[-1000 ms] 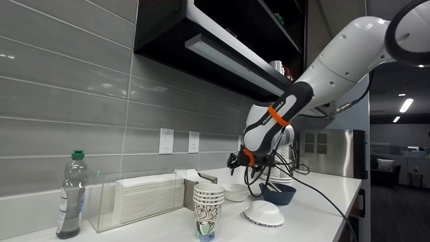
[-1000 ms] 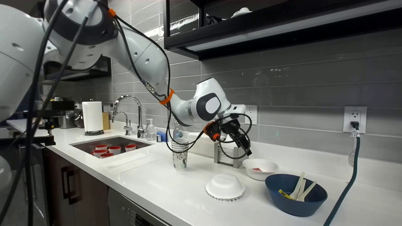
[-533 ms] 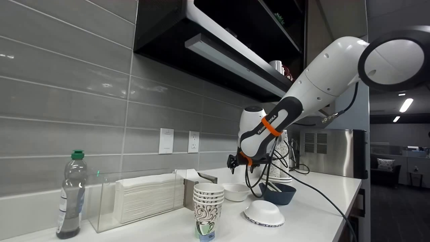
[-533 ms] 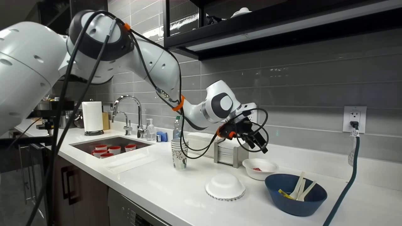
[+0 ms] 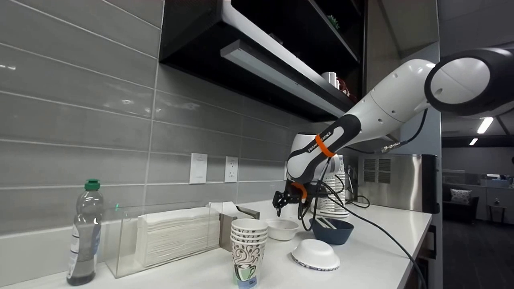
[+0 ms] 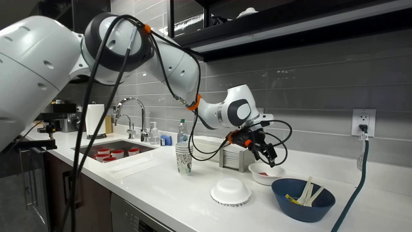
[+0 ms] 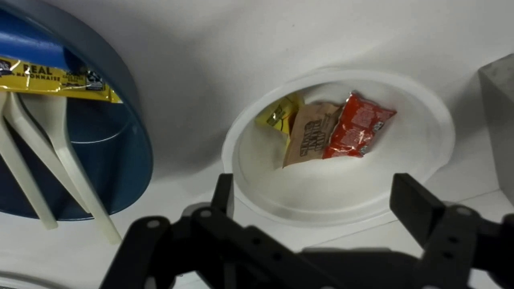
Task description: Move the white bowl backwards, then move the sachets from the white bowl to the blue bowl
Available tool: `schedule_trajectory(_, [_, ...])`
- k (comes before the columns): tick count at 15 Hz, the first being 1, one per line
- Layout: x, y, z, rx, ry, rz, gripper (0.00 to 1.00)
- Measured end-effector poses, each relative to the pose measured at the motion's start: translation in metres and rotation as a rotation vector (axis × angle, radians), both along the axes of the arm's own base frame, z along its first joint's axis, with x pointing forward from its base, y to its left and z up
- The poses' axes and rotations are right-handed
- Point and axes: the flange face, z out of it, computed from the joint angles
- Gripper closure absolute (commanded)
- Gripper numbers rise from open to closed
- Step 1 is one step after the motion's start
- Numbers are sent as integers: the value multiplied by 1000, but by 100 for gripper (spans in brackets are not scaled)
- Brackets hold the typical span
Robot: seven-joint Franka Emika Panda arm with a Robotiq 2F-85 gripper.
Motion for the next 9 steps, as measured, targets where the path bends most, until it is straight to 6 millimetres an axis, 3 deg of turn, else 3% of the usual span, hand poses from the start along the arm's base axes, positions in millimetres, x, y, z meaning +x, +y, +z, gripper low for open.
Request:
schedule_trajectory(3, [9, -12, -1, 47, 27, 12, 0])
schedule_trajectory(9, [12, -13, -3, 57, 44, 14, 0])
